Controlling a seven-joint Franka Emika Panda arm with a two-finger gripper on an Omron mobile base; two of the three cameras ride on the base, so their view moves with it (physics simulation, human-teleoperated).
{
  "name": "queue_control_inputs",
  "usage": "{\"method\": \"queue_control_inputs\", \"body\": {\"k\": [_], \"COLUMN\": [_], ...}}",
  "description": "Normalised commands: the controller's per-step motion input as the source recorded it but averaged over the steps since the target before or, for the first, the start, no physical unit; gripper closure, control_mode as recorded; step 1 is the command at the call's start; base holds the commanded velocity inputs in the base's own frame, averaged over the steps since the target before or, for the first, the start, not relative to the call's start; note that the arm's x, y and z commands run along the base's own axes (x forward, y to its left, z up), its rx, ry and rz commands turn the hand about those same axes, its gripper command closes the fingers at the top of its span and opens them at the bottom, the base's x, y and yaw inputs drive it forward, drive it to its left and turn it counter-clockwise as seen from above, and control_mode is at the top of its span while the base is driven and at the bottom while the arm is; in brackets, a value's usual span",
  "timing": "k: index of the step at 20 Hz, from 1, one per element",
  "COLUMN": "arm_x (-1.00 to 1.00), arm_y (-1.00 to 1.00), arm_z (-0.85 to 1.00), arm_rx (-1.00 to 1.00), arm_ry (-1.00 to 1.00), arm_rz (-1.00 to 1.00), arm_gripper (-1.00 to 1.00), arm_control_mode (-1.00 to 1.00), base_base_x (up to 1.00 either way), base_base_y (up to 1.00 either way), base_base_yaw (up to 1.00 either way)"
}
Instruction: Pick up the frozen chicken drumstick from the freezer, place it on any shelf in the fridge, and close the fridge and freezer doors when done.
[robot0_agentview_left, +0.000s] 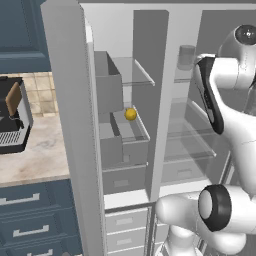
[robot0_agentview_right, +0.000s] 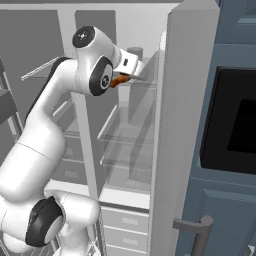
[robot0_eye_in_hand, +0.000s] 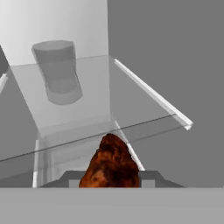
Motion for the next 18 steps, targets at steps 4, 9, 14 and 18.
{"method": "queue_control_inputs", "body": {"k": [4,9,14,18], "arm_x": [0.88,0.98,1.00,0.88], "arm_y": [-0.34,-0.45,-0.44,-0.25], "arm_z": [-0.10,-0.09,-0.14,-0.20], "arm_rx": [0.00,0.00,0.00,0.00], "arm_ry": [0.00,0.00,0.00,0.00], "arm_rz": [0.00,0.00,0.00,0.01], "arm_gripper": [1.00,1.00,1.00,-1.00], "arm_control_mode": [-1.00,-1.00,-1.00,-1.00], "base_base_x": [0.00,0.00,0.00,0.00], "base_base_y": [0.00,0.00,0.00,0.00], "base_base_yaw": [0.00,0.00,0.00,0.00]}}
